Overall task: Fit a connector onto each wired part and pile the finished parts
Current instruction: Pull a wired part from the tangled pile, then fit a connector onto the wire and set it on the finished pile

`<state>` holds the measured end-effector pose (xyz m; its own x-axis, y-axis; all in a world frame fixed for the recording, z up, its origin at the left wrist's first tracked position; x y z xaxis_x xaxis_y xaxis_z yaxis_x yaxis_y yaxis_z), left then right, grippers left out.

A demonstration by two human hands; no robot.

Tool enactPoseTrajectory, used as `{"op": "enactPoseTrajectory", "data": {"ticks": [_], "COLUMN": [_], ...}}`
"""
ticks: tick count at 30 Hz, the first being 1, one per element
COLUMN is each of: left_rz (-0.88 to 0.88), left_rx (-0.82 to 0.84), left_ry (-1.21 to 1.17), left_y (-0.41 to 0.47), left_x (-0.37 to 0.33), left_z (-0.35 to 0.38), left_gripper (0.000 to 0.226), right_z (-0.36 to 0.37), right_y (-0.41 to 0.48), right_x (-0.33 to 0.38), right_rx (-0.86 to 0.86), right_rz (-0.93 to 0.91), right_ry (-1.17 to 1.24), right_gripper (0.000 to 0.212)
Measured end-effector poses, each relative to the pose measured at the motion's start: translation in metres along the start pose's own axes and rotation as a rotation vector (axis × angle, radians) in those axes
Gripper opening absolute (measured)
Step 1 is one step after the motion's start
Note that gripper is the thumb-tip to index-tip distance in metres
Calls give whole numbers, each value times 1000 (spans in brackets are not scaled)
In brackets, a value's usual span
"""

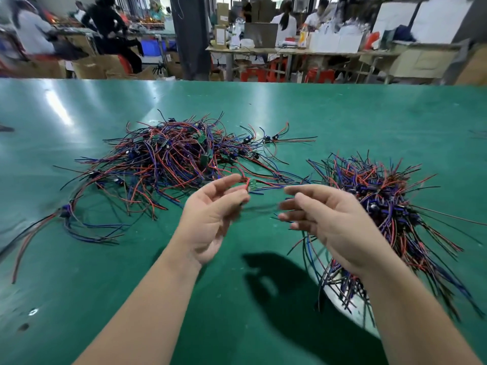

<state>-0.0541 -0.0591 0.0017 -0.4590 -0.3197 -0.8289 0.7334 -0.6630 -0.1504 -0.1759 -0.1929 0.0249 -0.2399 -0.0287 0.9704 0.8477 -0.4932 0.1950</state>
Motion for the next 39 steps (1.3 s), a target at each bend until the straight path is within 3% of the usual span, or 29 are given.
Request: {"op": "enactPoseTrajectory", "data": {"ticks": [4, 6, 8, 10, 11, 13, 16, 21, 26, 34, 39], "left_rz": [-100, -109, -136, -154, -177, -256, -283, -138, -30, -81, -150], "left_rx": [332, 420, 452, 392, 335, 214, 151, 121, 52, 61, 80], "left_ry": [232, 427, 535, 572, 566, 524, 432, 189, 149, -142, -252], "left_y": [-16, -20, -21, -19, -16, -12, -10, -13, -11, -9, -7], "left_x": [17, 27, 35, 36, 34, 33, 30, 16, 6, 4, 2], "left_z": [22, 27, 27, 24, 23, 21, 19, 17, 10, 10, 7], "left_gripper": [33, 29, 23, 11, 13, 38, 63, 49, 37, 21, 34], "right_z": [15, 13, 9, 9, 9, 11, 20, 34, 40, 35, 29], "right_y": [0, -1, -1, -2, -1, -2, -7, -14, -18, -16, -13], "right_x": [-9, -10, -9, -8, -7, -4, -3, -7, -12, -8, -10], "right_rx": [48, 34, 16, 33, 53, 111, 244, 359, 378, 284, 189], "right_rz": [64, 11, -51, -97, -120, -160, -161, -102, -60, -33, -34], "right_ry": [157, 113, 21, -28, -29, -15, 11, -72, -48, 69, 118], "right_gripper": [33, 29, 19, 24, 25, 26, 28, 28, 17, 17, 17]}}
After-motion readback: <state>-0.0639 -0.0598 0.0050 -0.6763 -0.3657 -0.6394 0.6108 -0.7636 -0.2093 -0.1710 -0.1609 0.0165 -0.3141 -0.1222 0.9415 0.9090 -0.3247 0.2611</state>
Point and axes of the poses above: each hand's wrist, its own y-axis towards the middle knuckle, its own z-axis out of the palm, x = y × z, the point moved 4 cm from there along y, towards the middle knuckle, and after that the axes turned 11 degrees about -z, right-handed, at the moved point
